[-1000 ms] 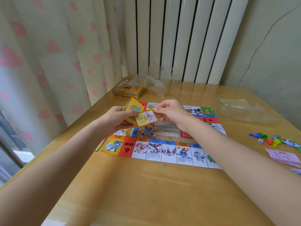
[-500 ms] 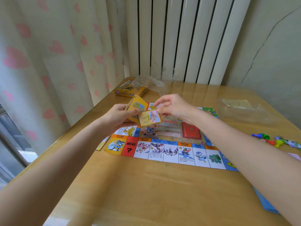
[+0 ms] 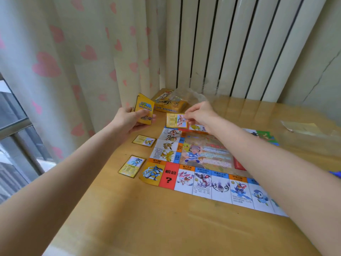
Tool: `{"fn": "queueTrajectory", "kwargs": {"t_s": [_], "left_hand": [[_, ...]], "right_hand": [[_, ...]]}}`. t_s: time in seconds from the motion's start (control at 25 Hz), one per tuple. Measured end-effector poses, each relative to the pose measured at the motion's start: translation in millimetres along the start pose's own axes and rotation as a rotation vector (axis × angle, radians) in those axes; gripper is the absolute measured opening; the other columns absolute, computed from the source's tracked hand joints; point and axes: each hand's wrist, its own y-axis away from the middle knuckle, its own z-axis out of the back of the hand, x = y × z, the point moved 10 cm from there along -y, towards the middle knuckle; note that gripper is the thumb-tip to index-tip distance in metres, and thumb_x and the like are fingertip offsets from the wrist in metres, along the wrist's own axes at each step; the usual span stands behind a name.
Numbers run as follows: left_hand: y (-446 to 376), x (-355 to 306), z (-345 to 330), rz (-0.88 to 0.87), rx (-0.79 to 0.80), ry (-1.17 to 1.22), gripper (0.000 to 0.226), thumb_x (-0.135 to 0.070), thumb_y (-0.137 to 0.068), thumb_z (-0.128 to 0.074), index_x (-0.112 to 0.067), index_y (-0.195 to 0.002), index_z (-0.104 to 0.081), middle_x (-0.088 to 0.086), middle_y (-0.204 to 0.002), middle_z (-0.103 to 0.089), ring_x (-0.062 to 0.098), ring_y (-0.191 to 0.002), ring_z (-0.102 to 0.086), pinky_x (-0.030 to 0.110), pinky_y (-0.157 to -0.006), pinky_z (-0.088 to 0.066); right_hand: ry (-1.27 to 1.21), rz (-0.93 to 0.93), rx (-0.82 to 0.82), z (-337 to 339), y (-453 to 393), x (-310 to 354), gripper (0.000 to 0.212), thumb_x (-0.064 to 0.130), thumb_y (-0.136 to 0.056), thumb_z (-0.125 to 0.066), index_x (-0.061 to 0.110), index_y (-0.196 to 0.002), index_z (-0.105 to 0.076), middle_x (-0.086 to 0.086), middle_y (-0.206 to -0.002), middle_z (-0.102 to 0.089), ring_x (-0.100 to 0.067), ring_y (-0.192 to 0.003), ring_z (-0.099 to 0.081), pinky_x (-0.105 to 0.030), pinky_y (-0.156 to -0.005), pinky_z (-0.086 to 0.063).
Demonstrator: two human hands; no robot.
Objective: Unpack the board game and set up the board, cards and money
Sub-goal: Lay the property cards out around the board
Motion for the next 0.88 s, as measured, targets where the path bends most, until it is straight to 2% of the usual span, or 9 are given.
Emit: {"fn": "queueTrajectory", "kwargs": {"t_s": [0.08, 0.16, 0.28, 0.44, 0.56, 0.76, 0.88], "left_hand": [[-6.9, 9.2, 7.4, 0.022, -0.011, -0.004, 0.002, -0.008, -0.091, -0.055, -0.007, -0.093, -0.056, 0.0, -0.062, -0.072, 0.007, -0.058, -0.069, 0.018, -0.053, -0.055], [-13.9, 16.9, 12.8, 0.041, -0.026, 0.001, 0.002, -0.007, -0.091, -0.055, -0.007, -0.09, -0.057, 0.001, -0.061, -0.071, 0.008, -0.057, -0.069, 0.02, -0.057, -0.058], [-24.4, 27.8, 19.7, 0.073, -0.045, 0.019, 0.004, -0.007, -0.091, -0.056, -0.007, -0.087, -0.056, 0.003, -0.063, -0.072, 0.011, -0.058, -0.07, 0.023, -0.063, -0.058], [-33.1, 40.2, 22.4, 0.107, -0.06, 0.009, 0.005, -0.008, -0.091, -0.057, -0.008, -0.087, -0.054, -0.001, -0.057, -0.07, 0.007, -0.053, -0.068, 0.019, -0.057, -0.057], [-38.6, 44.8, 27.0, 0.118, -0.065, 0.025, 0.01, -0.009, -0.09, -0.057, -0.006, -0.099, -0.056, 0.003, -0.068, -0.072, 0.01, -0.061, -0.07, 0.021, -0.062, -0.058], [-43.7, 49.8, 32.1, 0.128, -0.047, 0.034, 0.016, -0.009, -0.09, -0.058, -0.004, -0.105, -0.056, 0.007, -0.075, -0.074, 0.013, -0.069, -0.072, 0.023, -0.065, -0.059], [-40.5, 52.0, 26.3, 0.129, 0.007, 0.006, 0.019, -0.01, -0.09, -0.059, -0.005, -0.108, -0.057, 0.007, -0.079, -0.074, 0.013, -0.069, -0.072, 0.023, -0.067, -0.059]], "right_hand": [[0.012, -0.049, 0.008, -29.5, -17.0, -9.2, 0.01, -0.001, -0.081, -0.067, 0.004, -0.073, -0.063, -0.014, -0.082, -0.065, -0.014, -0.06, -0.056, -0.023, -0.063, -0.053], [0.037, -0.084, 0.002, -50.3, -30.7, -14.9, 0.003, 0.0, -0.08, -0.068, -0.001, -0.082, -0.066, -0.016, -0.085, -0.065, -0.016, -0.062, -0.057, -0.028, -0.069, -0.055], [0.131, -0.104, 0.03, -73.4, -50.9, -18.8, 0.025, 0.004, -0.079, -0.072, -0.004, -0.101, -0.066, -0.015, -0.091, -0.068, -0.02, -0.071, -0.061, -0.035, -0.081, -0.057], [0.248, -0.105, 0.06, -88.2, -65.2, -25.0, 0.039, 0.016, -0.073, -0.078, 0.0, -0.107, -0.066, -0.012, -0.106, -0.067, -0.024, -0.098, -0.062, -0.032, -0.085, -0.052], [0.268, -0.113, 0.067, -93.1, -70.5, -29.9, 0.045, 0.019, -0.071, -0.08, 0.001, -0.109, -0.064, -0.011, -0.111, -0.065, -0.024, -0.106, -0.06, -0.032, -0.087, -0.051], [0.393, -0.046, 0.1, -103.4, -69.7, -20.4, 0.04, 0.024, -0.073, -0.078, 0.002, -0.105, -0.067, -0.01, -0.109, -0.066, -0.025, -0.103, -0.061, -0.035, -0.089, -0.052], [0.467, 0.018, 0.105, -104.0, -65.5, -14.5, 0.031, 0.021, -0.077, -0.075, 0.005, -0.102, -0.067, -0.007, -0.11, -0.065, -0.023, -0.104, -0.06, -0.03, -0.085, -0.05]]}}
